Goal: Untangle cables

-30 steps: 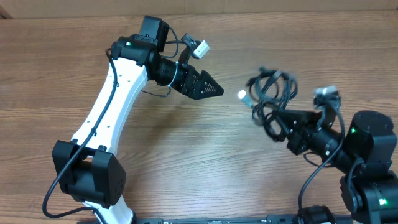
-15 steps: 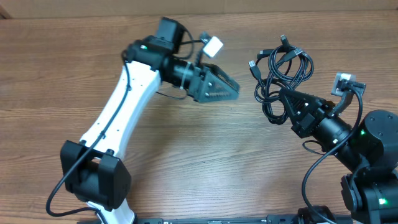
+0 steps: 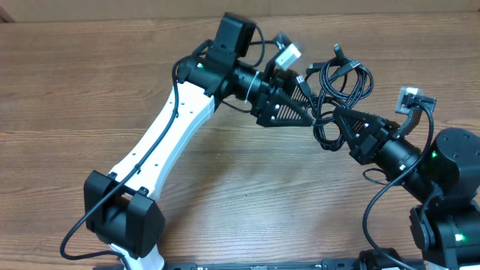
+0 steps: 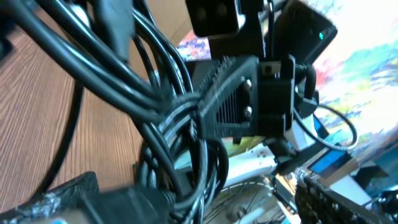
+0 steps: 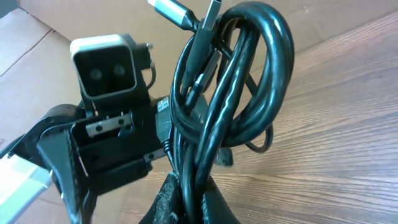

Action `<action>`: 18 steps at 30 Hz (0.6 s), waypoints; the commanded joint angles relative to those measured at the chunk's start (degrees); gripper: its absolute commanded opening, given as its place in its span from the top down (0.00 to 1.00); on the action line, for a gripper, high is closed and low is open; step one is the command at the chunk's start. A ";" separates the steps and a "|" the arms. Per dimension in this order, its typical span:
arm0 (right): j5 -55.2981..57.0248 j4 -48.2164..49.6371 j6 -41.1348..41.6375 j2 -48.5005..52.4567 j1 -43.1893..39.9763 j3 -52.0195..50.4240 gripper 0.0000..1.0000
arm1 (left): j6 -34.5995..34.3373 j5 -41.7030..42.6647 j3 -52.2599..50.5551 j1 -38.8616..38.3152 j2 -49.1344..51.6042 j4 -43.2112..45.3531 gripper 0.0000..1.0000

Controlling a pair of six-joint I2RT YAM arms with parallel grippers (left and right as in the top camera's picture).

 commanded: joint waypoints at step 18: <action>3.15 4.57 1.25 0.02 -0.13 0.42 0.96 | -22.67 -4.63 1.05 -4.07 -2.05 18.95 0.82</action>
